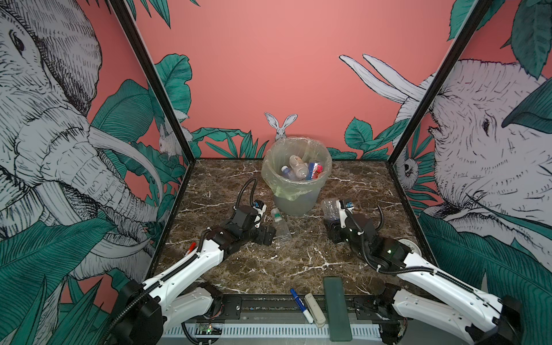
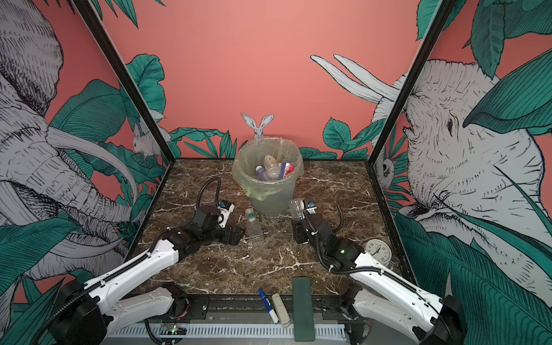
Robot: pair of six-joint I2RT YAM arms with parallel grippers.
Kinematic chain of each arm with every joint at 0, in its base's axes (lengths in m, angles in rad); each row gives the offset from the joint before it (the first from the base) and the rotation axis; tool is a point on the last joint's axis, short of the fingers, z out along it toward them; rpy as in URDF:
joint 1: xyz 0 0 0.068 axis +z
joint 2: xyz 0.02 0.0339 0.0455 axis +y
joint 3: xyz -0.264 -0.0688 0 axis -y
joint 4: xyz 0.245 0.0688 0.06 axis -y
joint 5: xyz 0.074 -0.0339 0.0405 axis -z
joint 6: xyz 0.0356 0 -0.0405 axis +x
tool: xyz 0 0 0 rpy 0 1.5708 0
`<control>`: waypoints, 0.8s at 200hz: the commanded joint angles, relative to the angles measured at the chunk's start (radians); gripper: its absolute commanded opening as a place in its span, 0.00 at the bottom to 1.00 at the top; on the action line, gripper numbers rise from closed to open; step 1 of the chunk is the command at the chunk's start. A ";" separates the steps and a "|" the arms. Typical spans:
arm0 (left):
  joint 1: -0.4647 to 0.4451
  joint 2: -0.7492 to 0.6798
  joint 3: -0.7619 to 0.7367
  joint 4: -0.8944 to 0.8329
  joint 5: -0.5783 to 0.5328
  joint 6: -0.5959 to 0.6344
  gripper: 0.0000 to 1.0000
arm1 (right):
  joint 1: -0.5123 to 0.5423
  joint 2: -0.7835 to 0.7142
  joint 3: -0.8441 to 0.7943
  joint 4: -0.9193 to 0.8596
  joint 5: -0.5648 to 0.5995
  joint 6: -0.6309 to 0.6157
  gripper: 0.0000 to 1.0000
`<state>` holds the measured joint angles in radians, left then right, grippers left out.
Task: Throw the plastic bottles in the bin
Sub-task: 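Lift the blue-label bottle with the right gripper over the bin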
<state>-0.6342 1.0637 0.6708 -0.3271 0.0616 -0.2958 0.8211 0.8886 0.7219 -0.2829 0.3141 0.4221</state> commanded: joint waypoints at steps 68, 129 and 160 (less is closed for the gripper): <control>-0.007 -0.029 -0.010 0.005 -0.011 -0.009 1.00 | -0.003 0.013 0.307 0.000 -0.001 -0.189 0.44; -0.006 -0.034 -0.017 0.008 -0.002 -0.019 1.00 | -0.005 0.235 0.623 -0.011 -0.020 -0.271 0.45; -0.010 -0.050 -0.034 0.020 0.000 -0.038 1.00 | -0.064 0.519 0.953 -0.053 -0.034 -0.291 0.55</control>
<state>-0.6346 1.0451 0.6628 -0.3233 0.0620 -0.3050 0.8055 1.2373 1.4654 -0.3408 0.2935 0.1692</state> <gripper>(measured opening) 0.995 0.595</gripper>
